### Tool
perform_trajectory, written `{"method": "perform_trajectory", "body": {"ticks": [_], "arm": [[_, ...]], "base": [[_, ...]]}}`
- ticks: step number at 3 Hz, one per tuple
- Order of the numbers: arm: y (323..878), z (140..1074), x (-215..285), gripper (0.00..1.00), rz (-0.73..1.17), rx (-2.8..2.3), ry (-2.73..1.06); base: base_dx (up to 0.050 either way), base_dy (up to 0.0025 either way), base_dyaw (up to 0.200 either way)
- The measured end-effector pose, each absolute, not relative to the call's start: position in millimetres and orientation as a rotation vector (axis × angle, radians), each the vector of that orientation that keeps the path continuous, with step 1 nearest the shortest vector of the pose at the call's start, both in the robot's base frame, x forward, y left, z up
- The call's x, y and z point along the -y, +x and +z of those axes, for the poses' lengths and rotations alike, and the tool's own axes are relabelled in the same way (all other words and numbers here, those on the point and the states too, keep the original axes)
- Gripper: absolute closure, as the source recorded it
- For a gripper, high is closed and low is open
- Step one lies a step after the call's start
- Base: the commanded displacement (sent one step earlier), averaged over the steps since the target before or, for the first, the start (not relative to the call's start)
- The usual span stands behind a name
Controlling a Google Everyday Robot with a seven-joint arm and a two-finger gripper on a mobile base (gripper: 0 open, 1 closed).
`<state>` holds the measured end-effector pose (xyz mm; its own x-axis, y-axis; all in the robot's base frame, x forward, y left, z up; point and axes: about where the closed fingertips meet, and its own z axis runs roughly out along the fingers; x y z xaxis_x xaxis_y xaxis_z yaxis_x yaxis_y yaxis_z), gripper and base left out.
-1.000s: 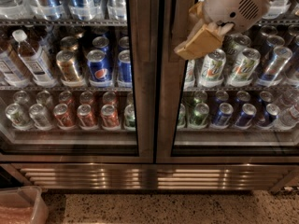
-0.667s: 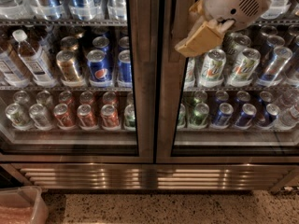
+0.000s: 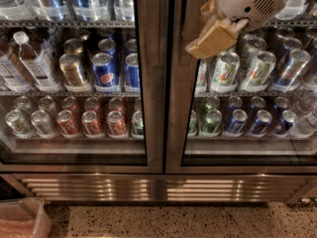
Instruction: Open right fridge door
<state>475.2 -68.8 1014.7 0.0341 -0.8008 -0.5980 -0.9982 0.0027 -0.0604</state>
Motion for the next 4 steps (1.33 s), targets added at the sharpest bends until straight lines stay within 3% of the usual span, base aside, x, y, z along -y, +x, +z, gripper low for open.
{"method": "perform_trajectory", "body": {"ticks": [4], "arm": [[482.4, 1017.7, 68.7, 1.00, 0.553, -1.817, -1.844]], "base": [[0.000, 0.00000, 0.000]]}}
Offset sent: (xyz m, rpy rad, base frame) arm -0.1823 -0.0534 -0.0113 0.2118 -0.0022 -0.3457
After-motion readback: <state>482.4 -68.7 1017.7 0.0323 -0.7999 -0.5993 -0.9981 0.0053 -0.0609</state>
